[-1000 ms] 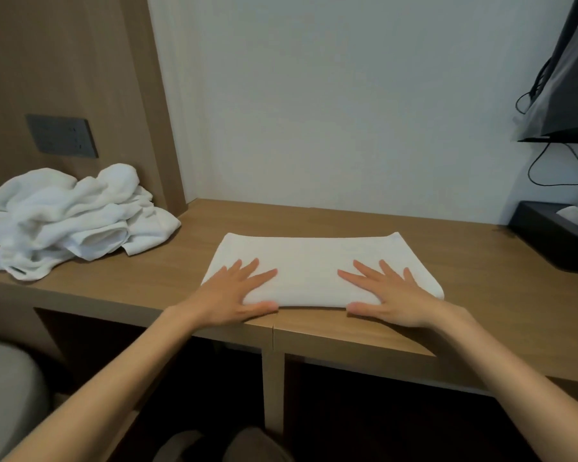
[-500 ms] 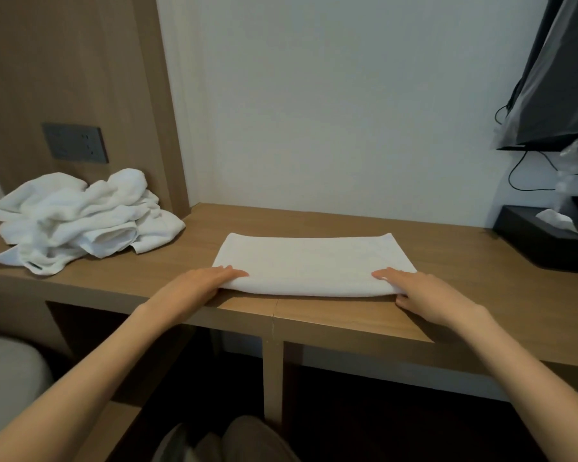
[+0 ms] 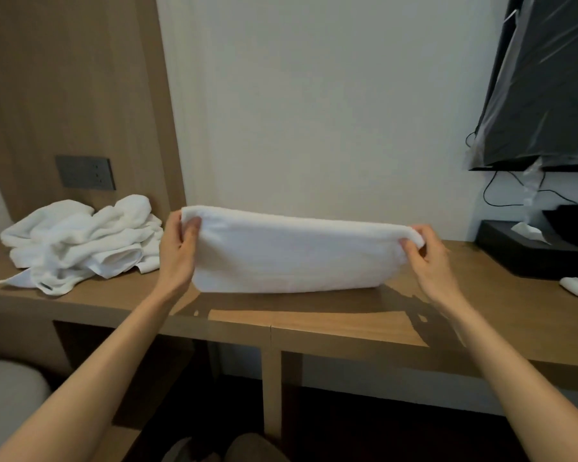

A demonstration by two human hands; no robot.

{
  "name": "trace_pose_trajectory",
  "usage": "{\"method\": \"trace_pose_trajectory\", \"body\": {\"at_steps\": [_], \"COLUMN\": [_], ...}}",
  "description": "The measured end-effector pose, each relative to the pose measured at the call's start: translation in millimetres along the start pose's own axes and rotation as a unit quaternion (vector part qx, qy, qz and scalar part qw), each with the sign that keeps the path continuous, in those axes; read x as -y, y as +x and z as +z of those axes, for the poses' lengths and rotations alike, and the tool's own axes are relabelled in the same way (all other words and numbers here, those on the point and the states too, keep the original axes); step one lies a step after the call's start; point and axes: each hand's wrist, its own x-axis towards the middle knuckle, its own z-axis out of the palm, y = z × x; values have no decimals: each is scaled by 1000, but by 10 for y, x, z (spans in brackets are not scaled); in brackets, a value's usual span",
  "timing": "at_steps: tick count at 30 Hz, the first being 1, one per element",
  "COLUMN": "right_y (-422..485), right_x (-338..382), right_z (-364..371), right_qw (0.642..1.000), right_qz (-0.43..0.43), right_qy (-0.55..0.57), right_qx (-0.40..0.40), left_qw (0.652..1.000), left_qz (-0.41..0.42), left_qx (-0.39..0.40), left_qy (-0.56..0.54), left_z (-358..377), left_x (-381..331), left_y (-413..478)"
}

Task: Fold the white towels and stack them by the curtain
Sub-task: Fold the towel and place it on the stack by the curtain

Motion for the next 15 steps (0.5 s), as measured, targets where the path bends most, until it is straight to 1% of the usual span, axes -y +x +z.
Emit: {"method": "trace_pose_trajectory", "body": {"at_steps": [2,3,5,6,8,10,12,15], "right_y": [96,128,164,187,223,220,185,211], "right_x": [167,233,300,292,189,27,-130,-285], "right_z": [11,22,44,57,87,138,207,313], "right_qw": [994,989,985,986,992,994,988,977], "right_qz": [9,0,-23,-26,0,53,85,97], "right_qy": [71,83,60,33,-32,-76,-127,-188], "right_qx": [-81,-119,-160,-159,-120,-52,-3,38], "left_qw": [998,997,996,995,992,979,954,921], "left_qz": [0,-3,-17,-26,-51,-87,-117,-149], "left_qx": [-58,-77,-89,-84,-55,6,80,153], "left_qy": [-16,-19,7,37,103,183,263,325], "left_z": [28,41,60,70,90,132,200,314], "left_x": [-153,-207,-238,-216,-77,128,339,533], "left_y": [121,173,245,259,244,183,126,121]}}
